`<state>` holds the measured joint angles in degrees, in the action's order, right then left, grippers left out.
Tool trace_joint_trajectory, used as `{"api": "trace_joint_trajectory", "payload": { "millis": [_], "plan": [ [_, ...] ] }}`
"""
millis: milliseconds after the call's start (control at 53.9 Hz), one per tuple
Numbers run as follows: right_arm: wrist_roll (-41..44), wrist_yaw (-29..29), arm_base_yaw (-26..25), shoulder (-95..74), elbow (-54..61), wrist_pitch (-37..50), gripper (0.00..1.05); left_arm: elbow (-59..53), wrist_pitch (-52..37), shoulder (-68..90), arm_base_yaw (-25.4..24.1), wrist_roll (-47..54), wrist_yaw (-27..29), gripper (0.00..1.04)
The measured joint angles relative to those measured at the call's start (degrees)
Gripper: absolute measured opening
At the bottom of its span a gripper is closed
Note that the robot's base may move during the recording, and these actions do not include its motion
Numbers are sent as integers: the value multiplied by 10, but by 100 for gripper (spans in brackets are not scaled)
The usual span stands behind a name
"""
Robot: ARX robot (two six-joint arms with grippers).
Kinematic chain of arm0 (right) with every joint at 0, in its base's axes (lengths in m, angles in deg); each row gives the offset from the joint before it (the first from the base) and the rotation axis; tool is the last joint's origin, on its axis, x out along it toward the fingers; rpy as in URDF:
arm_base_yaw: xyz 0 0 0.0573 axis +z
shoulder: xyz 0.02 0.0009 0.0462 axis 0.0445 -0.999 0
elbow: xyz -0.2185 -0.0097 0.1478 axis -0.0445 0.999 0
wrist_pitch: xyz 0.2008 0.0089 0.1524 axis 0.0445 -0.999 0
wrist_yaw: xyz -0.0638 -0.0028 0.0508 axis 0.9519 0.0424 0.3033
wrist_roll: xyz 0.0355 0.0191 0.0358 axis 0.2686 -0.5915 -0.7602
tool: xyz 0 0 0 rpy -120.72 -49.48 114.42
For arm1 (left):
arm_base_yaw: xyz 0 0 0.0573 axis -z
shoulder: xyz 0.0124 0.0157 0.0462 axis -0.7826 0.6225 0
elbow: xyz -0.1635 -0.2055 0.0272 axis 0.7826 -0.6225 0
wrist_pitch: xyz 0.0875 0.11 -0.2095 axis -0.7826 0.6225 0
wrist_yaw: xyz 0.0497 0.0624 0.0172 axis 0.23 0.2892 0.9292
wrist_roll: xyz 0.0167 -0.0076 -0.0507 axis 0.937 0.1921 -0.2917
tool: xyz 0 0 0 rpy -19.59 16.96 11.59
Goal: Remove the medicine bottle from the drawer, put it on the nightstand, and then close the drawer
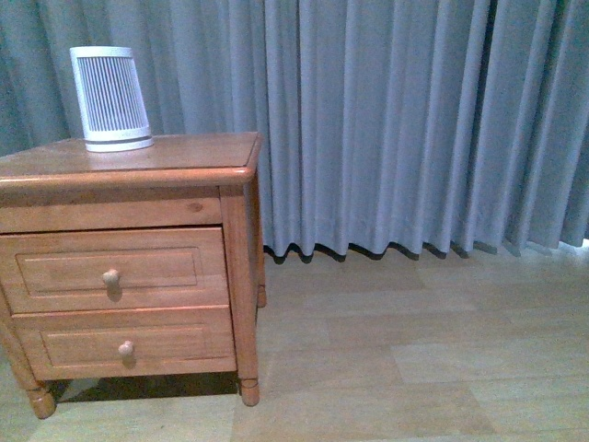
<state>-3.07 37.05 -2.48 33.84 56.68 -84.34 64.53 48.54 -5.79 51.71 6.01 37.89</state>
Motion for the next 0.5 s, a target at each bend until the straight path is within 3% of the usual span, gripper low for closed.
{"api": "trace_joint_trajectory", "payload": {
  "millis": [130, 185, 278, 501],
  "plan": [
    [0, 0, 0, 0, 0, 0, 98, 1, 5, 4, -1, -5, -1, 98],
    [0, 0, 0, -1, 0, 0, 98, 56, 79, 105, -30, -70, -33, 98],
    [0, 0, 0, -1, 0, 0, 98, 152, -34, 295, -73, -85, -58, 98],
    [0, 0, 0, -1, 0, 0, 98, 349, -282, 666, -67, -25, -75, 98]
  ]
}}
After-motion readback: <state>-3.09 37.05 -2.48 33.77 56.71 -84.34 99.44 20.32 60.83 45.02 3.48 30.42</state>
